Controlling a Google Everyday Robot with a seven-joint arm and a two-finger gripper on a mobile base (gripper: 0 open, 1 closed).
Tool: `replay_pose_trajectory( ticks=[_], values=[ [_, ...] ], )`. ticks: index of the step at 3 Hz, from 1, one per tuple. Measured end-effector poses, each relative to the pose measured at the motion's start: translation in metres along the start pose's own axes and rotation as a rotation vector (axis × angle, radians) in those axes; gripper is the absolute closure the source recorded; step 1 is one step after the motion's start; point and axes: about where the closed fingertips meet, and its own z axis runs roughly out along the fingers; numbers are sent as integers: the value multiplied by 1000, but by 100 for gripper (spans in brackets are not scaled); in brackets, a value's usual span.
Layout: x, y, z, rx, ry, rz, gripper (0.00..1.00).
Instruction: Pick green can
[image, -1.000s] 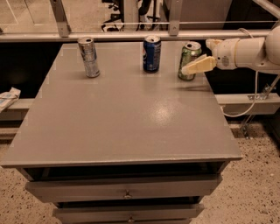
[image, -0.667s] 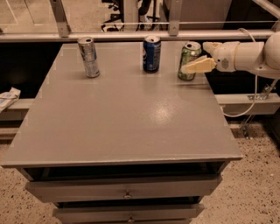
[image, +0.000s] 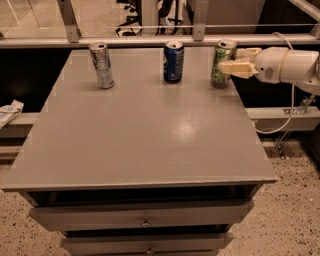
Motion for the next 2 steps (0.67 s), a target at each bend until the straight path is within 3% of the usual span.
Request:
replay_pose_trajectory(
  ticks=[1,2],
  values=[
    [-30,9,-28,-8,-70,-36,84],
    [-59,27,-56,-14,-64,-40,100]
  ],
)
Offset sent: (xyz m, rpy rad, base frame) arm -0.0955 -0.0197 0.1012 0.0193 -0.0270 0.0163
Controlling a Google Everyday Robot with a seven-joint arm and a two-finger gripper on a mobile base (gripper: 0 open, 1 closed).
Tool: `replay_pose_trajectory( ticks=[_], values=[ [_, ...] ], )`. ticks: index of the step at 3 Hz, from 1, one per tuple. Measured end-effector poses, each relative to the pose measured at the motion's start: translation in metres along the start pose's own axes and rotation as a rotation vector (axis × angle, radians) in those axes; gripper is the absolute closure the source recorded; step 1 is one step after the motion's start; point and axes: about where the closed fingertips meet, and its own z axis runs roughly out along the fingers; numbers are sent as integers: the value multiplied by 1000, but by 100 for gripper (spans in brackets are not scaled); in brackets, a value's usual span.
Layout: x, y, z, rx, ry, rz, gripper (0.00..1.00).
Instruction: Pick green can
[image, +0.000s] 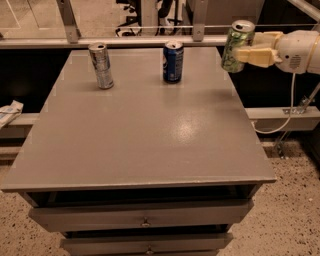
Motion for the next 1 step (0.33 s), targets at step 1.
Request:
replay_pose_trajectory(
  ticks=[1],
  values=[
    [0,0,0,0,0,0,100]
  ],
)
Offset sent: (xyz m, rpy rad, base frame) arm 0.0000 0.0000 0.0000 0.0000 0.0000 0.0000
